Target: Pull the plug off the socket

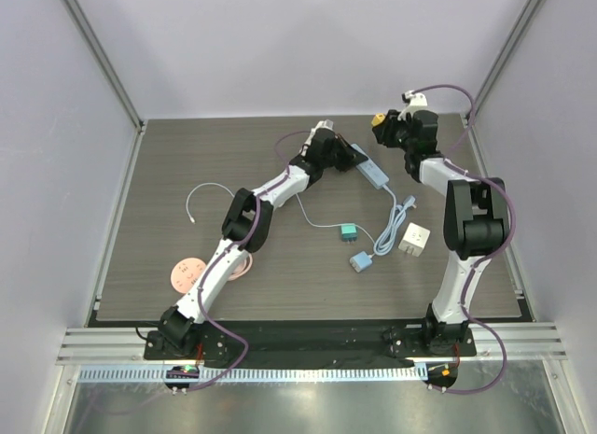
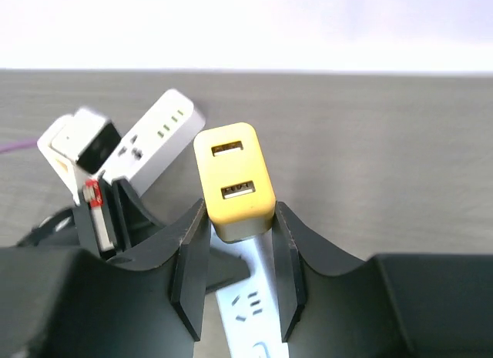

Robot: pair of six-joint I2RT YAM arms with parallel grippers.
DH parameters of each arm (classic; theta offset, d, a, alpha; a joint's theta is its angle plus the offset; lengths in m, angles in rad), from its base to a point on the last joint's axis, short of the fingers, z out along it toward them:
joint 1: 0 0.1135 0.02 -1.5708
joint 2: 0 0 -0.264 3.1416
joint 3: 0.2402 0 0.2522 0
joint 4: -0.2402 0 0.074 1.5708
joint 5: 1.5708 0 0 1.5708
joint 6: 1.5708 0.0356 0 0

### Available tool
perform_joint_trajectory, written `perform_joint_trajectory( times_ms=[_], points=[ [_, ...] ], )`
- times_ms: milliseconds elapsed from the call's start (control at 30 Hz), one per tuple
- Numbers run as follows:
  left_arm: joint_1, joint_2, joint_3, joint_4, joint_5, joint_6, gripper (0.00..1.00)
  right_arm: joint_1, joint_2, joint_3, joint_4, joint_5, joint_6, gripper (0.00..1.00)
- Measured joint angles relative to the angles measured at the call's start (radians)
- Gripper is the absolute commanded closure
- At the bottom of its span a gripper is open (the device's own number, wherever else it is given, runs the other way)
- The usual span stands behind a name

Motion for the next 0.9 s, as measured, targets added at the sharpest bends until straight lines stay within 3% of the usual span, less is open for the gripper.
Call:
perform_joint_trajectory(
  times_ms=[200,367,600,733,900],
  points=[
    [0.000,0.000,0.002,-0.001,0.004,0.001,1.00,0.093,-0.056,0.000,0.010,0.143,-0.156,0.99],
    [0.000,-0.008,0.000,0.003,0.019,0.052,1.00,0.159,-0.109,0.000,-0.130,0.304,-0.167,0.99],
    [0.000,-0.176,-0.253,0.054,0.024,0.210,0.82,0.135,-0.287,-0.019,-0.430,0.423,-0.034,0.99],
    [0.008,-0.300,-0.442,0.127,0.058,0.277,0.69,0.126,-0.481,-0.090,-0.552,0.392,0.052,0.99],
    [0.026,-0.487,-0.677,0.217,0.095,0.375,0.54,0.141,-0.672,-0.264,-0.593,0.165,0.145,0.98]
  ],
)
